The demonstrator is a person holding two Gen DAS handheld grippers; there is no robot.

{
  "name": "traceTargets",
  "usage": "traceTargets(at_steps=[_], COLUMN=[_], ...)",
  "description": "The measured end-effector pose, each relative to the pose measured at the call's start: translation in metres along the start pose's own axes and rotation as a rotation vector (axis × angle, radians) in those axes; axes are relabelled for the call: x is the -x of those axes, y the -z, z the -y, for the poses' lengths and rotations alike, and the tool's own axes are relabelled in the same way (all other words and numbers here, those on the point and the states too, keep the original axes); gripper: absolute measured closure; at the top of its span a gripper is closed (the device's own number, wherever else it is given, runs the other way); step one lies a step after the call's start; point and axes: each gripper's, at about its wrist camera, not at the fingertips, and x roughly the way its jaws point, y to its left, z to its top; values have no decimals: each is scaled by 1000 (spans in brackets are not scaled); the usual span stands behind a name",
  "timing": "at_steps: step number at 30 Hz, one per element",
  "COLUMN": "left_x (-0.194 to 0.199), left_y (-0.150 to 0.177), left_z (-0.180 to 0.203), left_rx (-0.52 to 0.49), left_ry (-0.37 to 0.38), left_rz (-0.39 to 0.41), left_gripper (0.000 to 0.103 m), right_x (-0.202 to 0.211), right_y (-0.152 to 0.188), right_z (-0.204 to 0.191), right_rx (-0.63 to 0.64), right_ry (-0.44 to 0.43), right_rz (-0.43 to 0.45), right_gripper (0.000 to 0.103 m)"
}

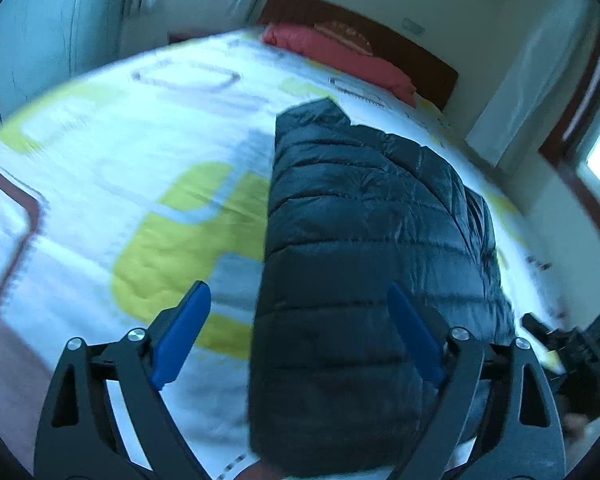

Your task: Fold large clothes

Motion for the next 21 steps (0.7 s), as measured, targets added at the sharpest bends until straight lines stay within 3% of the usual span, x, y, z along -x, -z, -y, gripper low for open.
traceTargets(at_steps=[3, 9, 21], left_x=[23, 63, 111], left_y=[9, 28, 47], left_z=[11, 23, 39], left_rx=[-64, -132, -167], left_ry=[-58, -107, -133], left_rz=[43, 97, 165], left_gripper=[8, 7, 6], right_x=[18, 47, 76], right_y=[16, 45, 78], right_z=[-21, -56, -98], right_rx=[108, 274, 438], right_ry=[103, 222, 295], right_rz=[41, 96, 184], right_gripper=[33, 33, 30])
